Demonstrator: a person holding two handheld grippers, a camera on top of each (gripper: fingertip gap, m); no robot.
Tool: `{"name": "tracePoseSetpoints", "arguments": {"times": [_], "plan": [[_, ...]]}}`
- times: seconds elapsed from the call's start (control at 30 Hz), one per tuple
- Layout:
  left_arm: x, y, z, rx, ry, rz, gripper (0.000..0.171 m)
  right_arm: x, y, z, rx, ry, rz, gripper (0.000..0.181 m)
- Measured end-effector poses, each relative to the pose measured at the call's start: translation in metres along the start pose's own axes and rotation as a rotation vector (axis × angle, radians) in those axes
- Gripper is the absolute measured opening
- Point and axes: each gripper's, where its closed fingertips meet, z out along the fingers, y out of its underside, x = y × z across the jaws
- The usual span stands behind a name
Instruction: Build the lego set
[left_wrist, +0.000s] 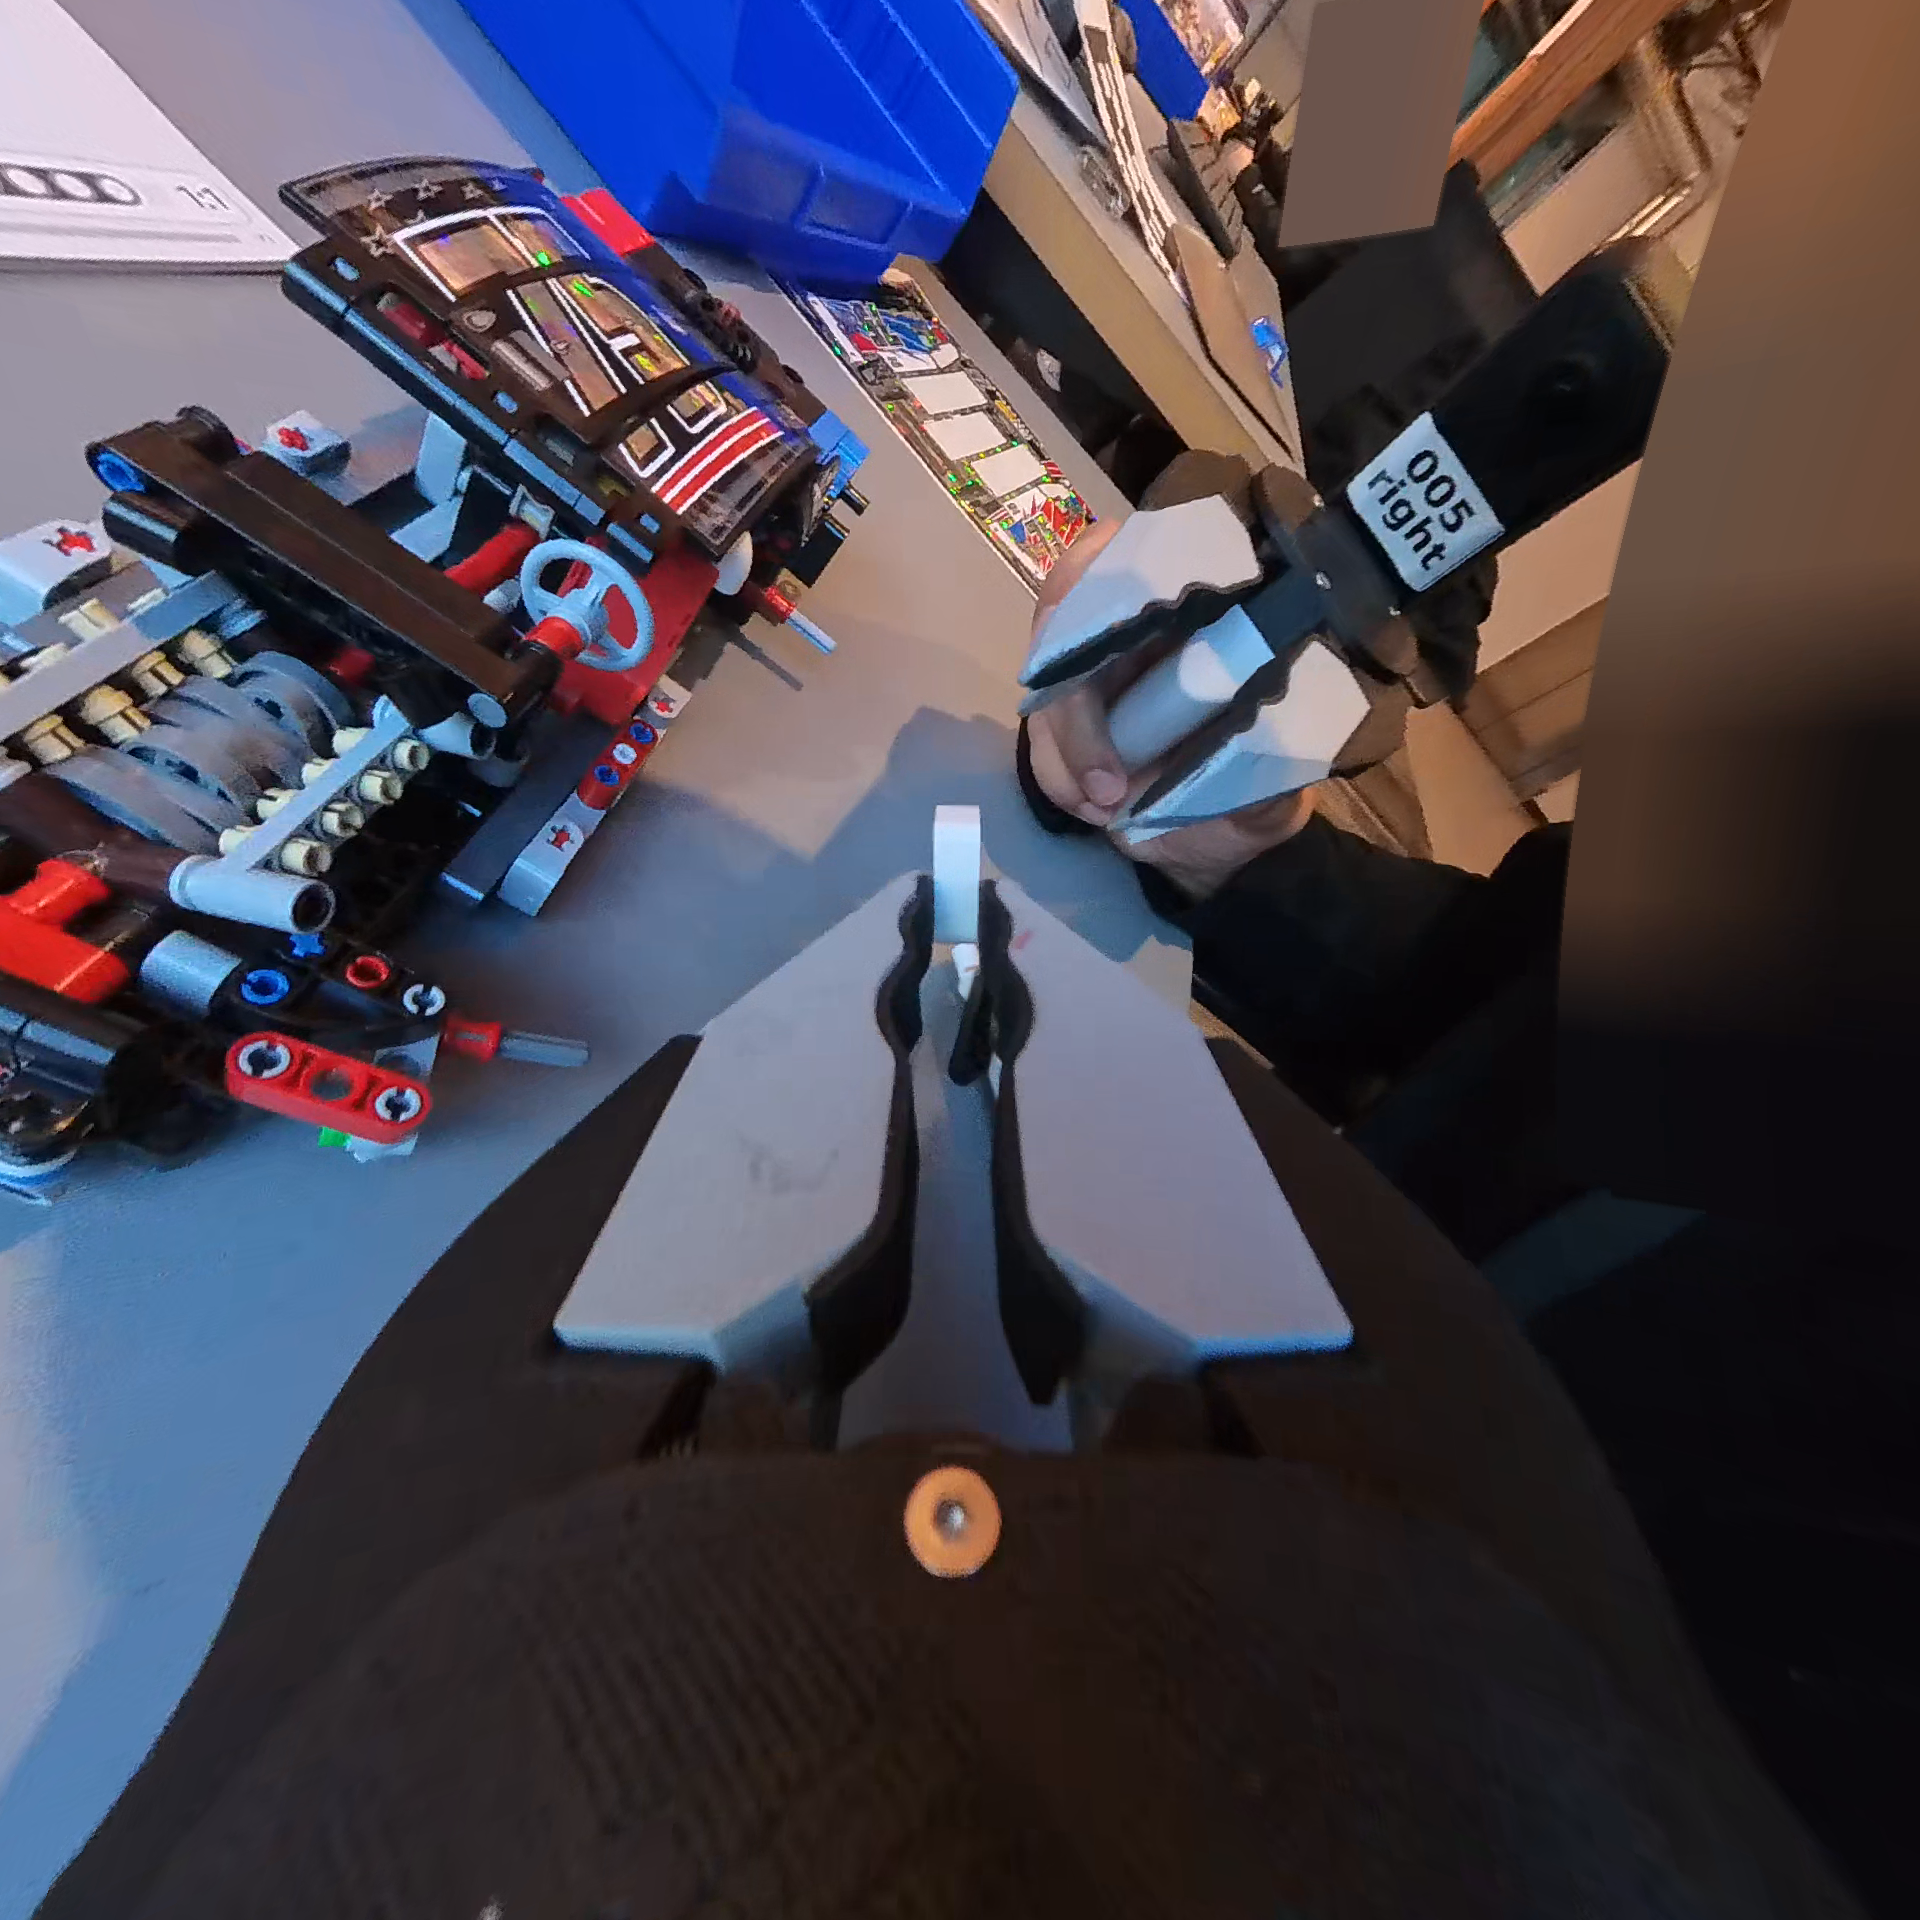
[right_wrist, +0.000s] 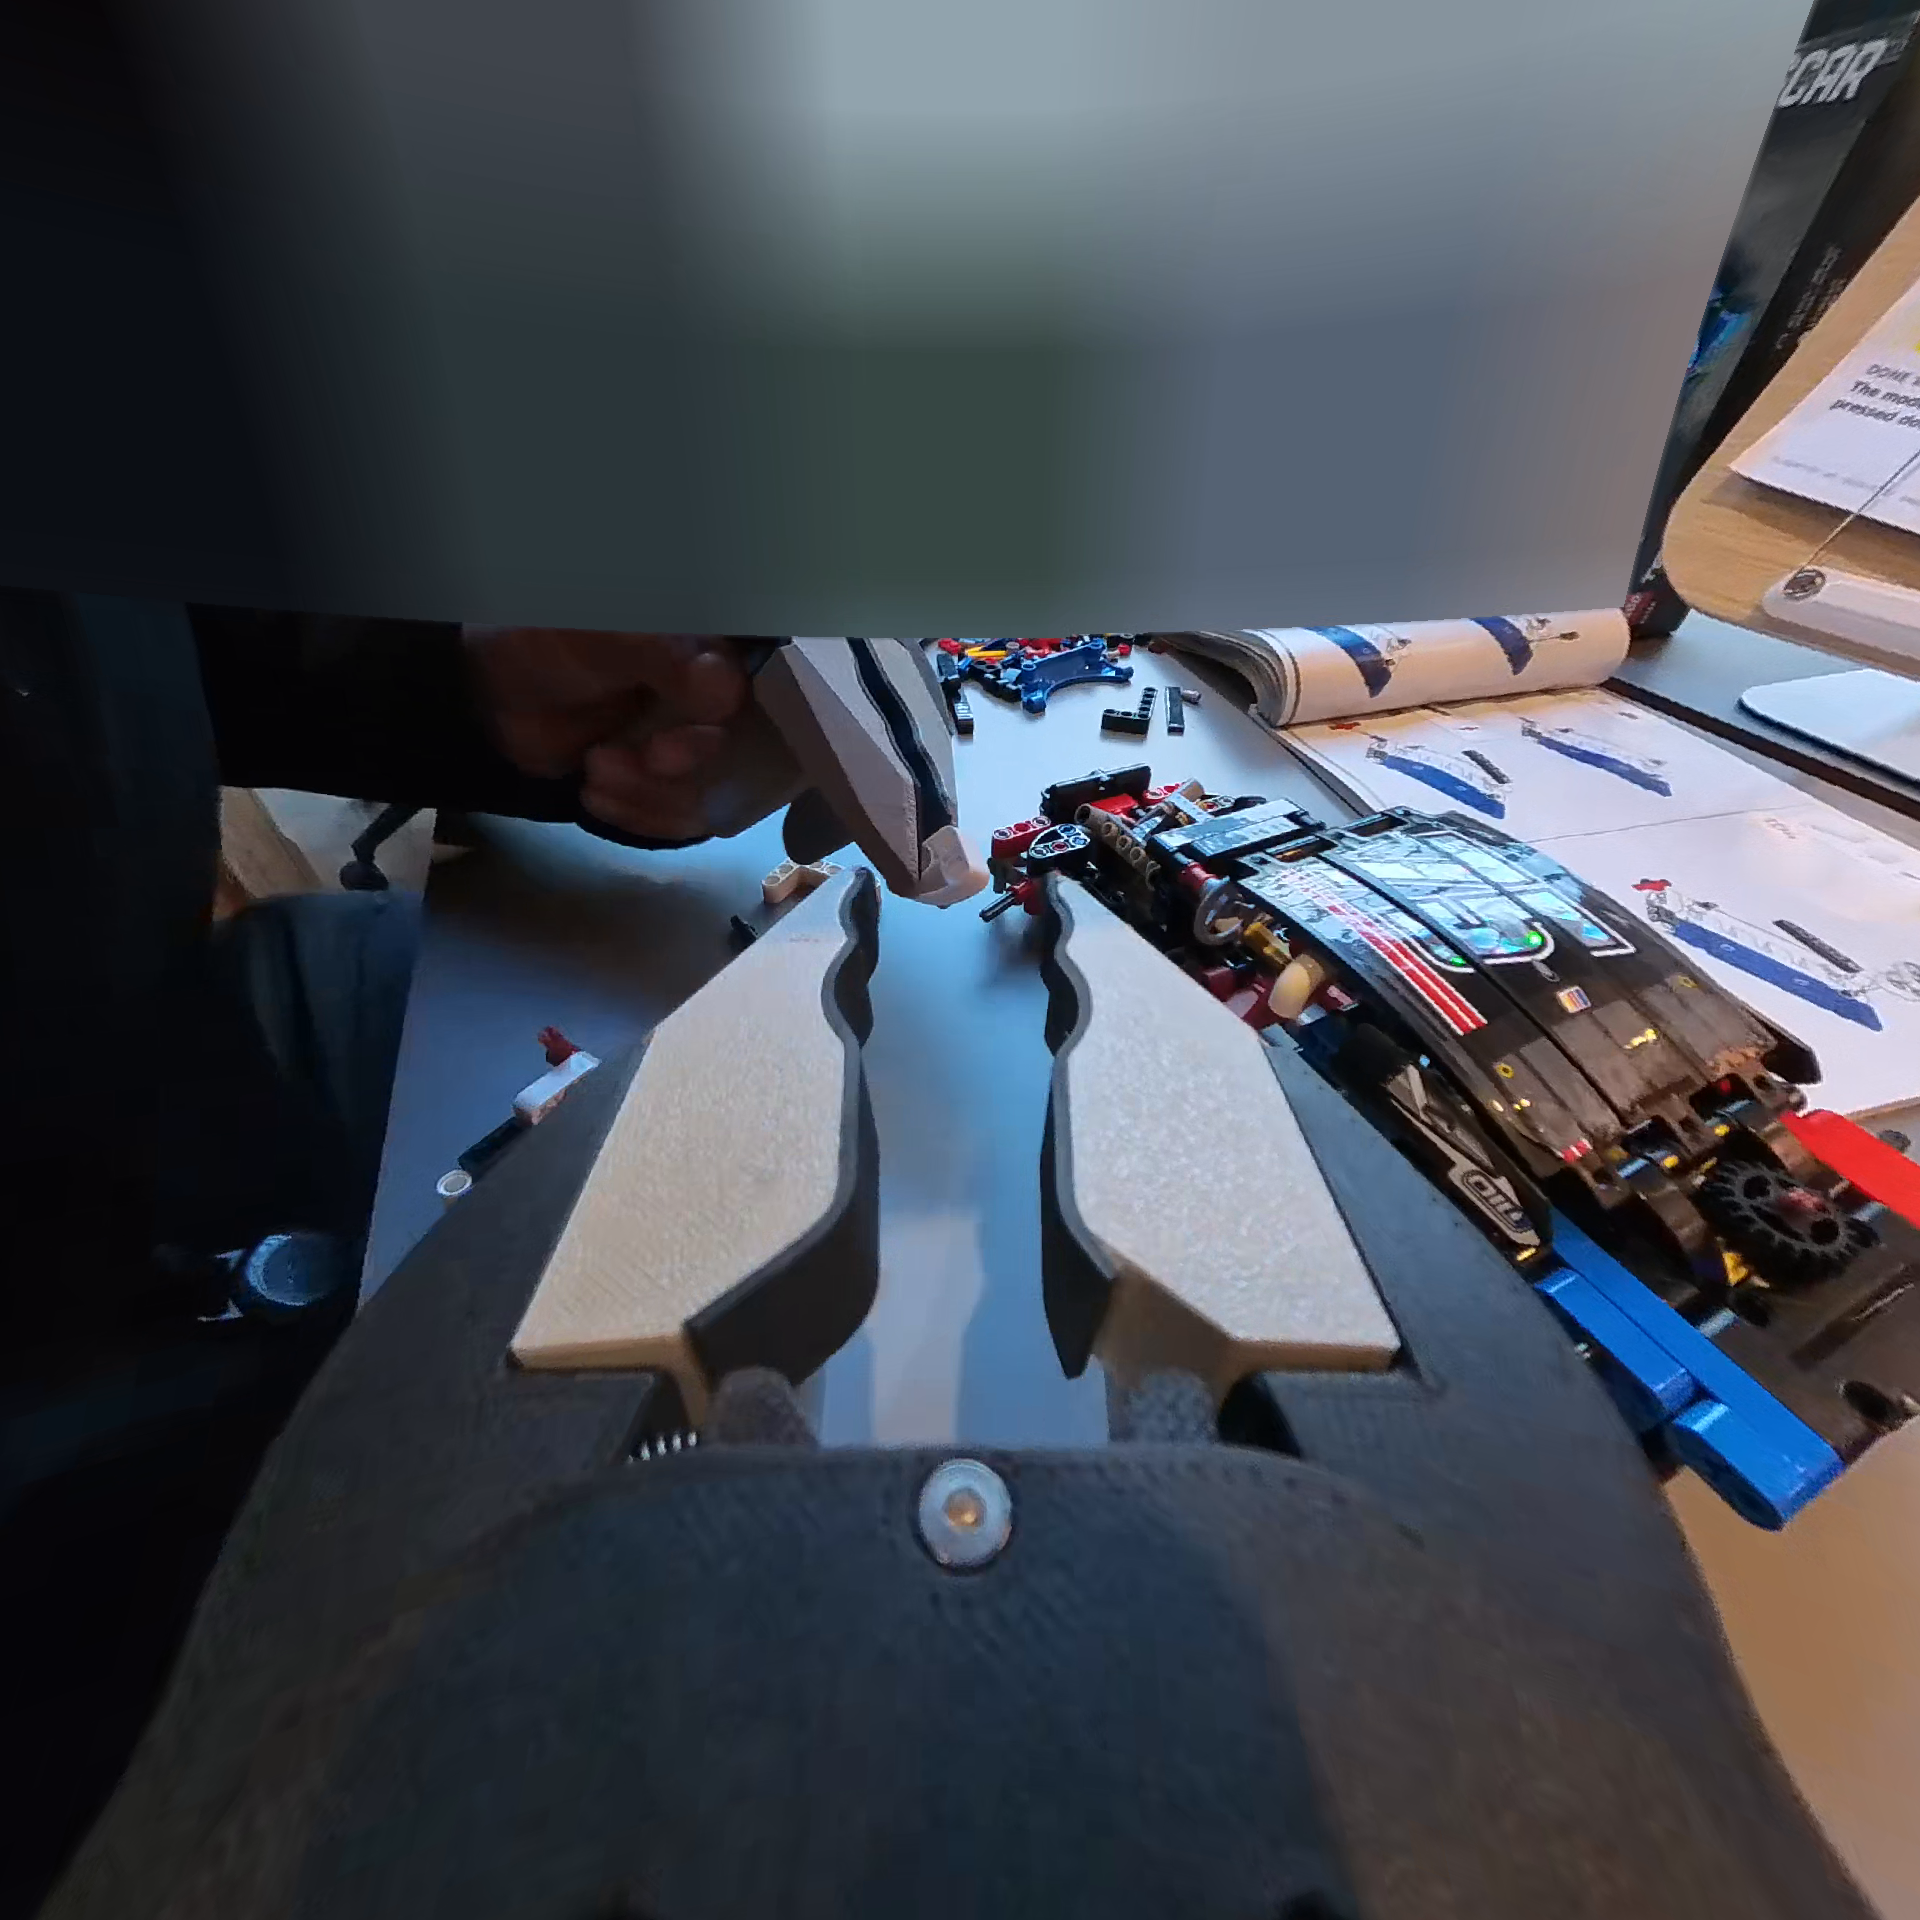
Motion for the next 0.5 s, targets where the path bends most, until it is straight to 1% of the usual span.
{"name": "tracePoseSetpoints", "arguments": {"times": [0.17,0.37,0.5], "plan": [[-0.012,0.005,-0.002,-0.006,-0.015,-0.063,0.005,0.003,-0.002,-0.002,0.019,-0.001,0.025,0.028],[-0.012,0.003,-0.004,-0.004,-0.035,-0.049,0.005,0.004,-0.003,-0.003,0.024,0.003,0.038,0.027],[-0.014,0.003,-0.002,0.001,-0.035,-0.095,0.005,0.005,-0.002,-0.002,0.016,0.007,0.041,0.027]]}}
